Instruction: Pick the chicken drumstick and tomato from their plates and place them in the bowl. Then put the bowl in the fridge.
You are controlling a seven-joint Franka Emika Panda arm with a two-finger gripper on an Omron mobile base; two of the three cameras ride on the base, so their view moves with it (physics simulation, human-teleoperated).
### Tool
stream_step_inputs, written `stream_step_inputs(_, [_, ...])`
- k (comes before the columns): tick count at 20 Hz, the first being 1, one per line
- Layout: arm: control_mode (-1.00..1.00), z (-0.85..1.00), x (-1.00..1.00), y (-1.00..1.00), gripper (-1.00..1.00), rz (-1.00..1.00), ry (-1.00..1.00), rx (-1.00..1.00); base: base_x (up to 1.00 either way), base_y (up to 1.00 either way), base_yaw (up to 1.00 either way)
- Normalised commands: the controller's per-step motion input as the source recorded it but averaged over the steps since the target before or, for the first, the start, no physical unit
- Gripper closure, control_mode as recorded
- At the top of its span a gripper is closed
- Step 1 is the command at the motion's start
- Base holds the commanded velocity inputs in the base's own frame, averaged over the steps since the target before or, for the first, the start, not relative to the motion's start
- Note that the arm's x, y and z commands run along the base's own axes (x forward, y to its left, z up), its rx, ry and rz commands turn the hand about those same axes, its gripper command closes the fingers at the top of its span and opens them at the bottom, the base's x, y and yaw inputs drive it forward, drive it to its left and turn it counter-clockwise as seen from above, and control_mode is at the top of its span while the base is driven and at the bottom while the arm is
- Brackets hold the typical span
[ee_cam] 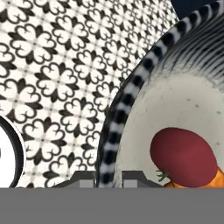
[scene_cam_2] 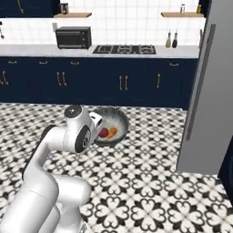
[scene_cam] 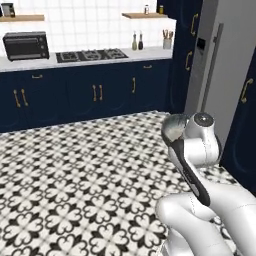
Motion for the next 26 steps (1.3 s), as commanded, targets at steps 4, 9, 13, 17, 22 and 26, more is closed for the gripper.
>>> stream_step_inputs(4, [1.0,0.0,0.0,0.0,1.0,0.0,0.0,0.0,1.0,0.0,0.0])
stream_step_inputs(9, [1.0,0.0,0.0,0.0,1.0,0.0,0.0,0.0,1.0,0.0,0.0])
stream_step_inputs(13, [1.0,0.0,0.0,0.0,1.0,0.0,0.0,0.0,1.0,0.01,-0.16])
stream_step_inputs(17, [1.0,0.0,0.0,0.0,1.0,0.0,0.0,0.0,1.0,0.16,-0.29])
stream_step_inputs(22, [1.0,0.0,0.0,0.0,1.0,0.0,0.0,0.0,1.0,0.38,-0.5])
stream_step_inputs(26, [1.0,0.0,0.0,0.0,1.0,0.0,0.0,0.0,0.96,0.46,-0.67])
